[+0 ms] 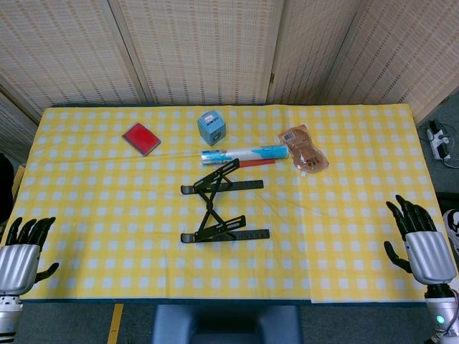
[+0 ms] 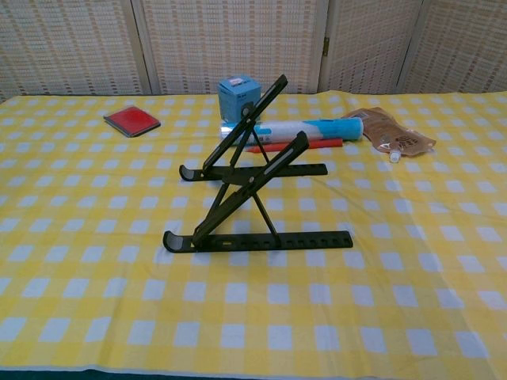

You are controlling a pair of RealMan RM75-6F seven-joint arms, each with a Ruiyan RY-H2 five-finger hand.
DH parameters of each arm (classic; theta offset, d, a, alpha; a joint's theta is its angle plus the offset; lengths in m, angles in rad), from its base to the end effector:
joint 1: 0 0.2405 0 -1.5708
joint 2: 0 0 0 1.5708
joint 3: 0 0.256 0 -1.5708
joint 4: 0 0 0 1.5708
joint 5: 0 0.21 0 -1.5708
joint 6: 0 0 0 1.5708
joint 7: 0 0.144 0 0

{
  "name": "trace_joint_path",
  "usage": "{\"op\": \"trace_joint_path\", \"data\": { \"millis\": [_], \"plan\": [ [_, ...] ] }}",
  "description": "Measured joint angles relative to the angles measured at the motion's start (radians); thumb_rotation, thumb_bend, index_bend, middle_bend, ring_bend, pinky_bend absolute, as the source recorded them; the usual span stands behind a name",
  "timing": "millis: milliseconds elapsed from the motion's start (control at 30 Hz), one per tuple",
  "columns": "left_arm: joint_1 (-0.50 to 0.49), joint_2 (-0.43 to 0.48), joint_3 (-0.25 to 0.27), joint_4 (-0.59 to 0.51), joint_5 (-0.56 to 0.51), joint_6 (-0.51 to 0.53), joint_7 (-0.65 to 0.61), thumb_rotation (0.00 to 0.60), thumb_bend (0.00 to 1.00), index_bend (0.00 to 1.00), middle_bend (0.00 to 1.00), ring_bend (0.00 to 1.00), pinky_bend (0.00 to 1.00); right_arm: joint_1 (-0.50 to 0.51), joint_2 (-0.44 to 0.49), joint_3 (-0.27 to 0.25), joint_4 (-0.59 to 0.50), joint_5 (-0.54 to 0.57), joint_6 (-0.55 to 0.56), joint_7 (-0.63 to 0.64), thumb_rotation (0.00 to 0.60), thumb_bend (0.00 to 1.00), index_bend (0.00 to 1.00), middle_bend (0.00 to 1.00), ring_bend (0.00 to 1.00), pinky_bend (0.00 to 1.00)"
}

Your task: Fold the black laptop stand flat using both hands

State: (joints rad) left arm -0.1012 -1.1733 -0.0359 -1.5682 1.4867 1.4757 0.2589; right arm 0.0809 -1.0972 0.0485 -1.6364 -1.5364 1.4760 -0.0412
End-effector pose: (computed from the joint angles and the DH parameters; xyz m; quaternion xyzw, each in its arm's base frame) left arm -0.3153 0.1836 0.1431 -0.6413 -0.3159 -0.3095 0.6271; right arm -0.3043 -0.1791 0.1604 0.6139 -0.3719 0.3808 0.5830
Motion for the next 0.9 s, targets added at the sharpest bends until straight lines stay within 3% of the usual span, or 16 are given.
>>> {"op": "trace_joint_path", "data": {
  "millis": [367,567,900],
  "plan": [
    [-0.026,0.005,0.003,0.001,0.027,-0.026,-0.068,0.6,0.18,0.15,0.19,0.16,0.01,0.002,-0.008,-0.006,0.005,-0.021,0.007,0.01,0.6,0.43,0.0,0.04,0.07,0.08],
    [-0.071,-0.012,-0.023,0.033,0.04,-0.047,-0.055,0.6,0.18,0.15,0.19,0.16,0.02,0.012,-0.007,-0.025,0.001,-0.057,-0.012,0.04,0.6,0.43,0.0,0.04,0.08,0.08],
    [-0.205,-0.025,-0.068,0.076,0.036,-0.205,-0.222,0.6,0.19,0.15,0.19,0.17,0.07,0.054,-0.01,-0.057,-0.007,-0.113,-0.077,0.109,0.6,0.43,0.0,0.04,0.08,0.09]
  ]
}}
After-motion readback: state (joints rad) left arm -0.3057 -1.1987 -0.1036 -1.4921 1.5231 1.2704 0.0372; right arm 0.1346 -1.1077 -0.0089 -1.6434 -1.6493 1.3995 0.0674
